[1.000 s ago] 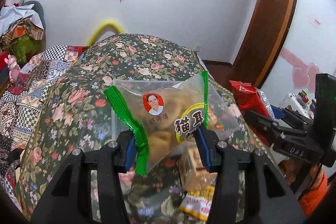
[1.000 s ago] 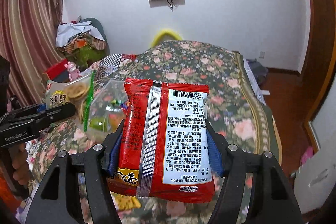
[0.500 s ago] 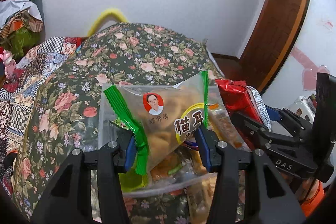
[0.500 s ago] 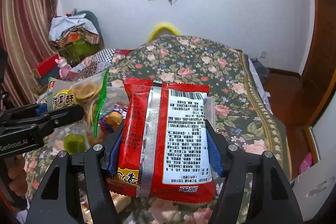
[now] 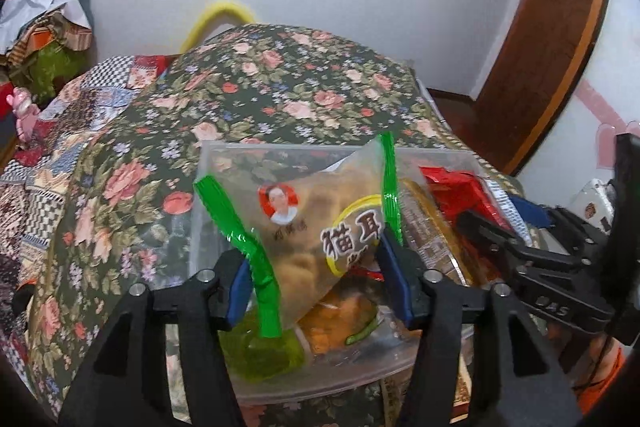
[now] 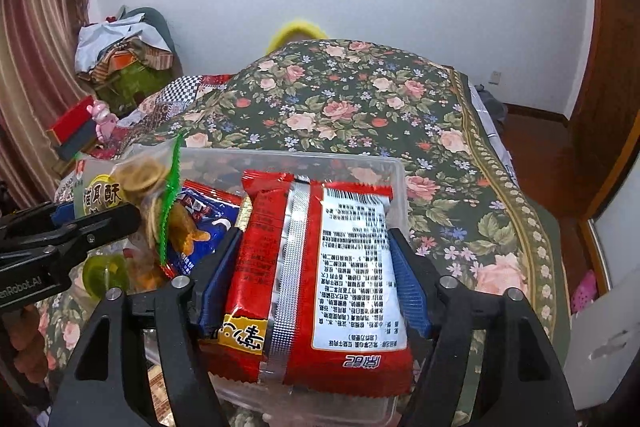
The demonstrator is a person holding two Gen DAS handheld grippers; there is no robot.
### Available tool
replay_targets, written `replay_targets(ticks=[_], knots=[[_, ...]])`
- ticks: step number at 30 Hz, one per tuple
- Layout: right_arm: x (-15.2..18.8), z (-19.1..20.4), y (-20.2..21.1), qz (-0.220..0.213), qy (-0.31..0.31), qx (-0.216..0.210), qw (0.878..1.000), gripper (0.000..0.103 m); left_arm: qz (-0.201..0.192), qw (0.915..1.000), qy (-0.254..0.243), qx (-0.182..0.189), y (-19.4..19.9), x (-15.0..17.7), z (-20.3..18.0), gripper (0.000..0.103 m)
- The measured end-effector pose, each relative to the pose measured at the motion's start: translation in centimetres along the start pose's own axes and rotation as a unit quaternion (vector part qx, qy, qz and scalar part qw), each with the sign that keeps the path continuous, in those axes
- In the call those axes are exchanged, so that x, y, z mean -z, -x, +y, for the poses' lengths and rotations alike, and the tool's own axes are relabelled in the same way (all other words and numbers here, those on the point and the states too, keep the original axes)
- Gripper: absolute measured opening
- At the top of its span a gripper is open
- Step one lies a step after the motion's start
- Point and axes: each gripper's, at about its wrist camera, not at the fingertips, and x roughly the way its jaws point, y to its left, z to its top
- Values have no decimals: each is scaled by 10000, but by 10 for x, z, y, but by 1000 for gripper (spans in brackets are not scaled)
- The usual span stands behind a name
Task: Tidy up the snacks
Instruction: 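Lower both held bags into the clear box and open both grippers, then grasp bread-like biscuit block with right gripper while left grasps yellow-white chip bag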
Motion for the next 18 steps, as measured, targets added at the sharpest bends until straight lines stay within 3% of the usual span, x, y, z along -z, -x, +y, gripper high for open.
replay_targets(ticks=[3, 7, 18], knots=[[0, 1, 13, -180, -11, 58, 9998, 83, 81, 9998, 194, 70, 4, 1, 8, 63], [0, 7, 32, -330, 26, -46, 9994, 84, 27, 9994, 337, 71, 20, 3, 16, 65], [24, 51, 68, -306, 313, -553, 9975, 86, -287, 9994, -189, -1, 78, 27, 15, 72]])
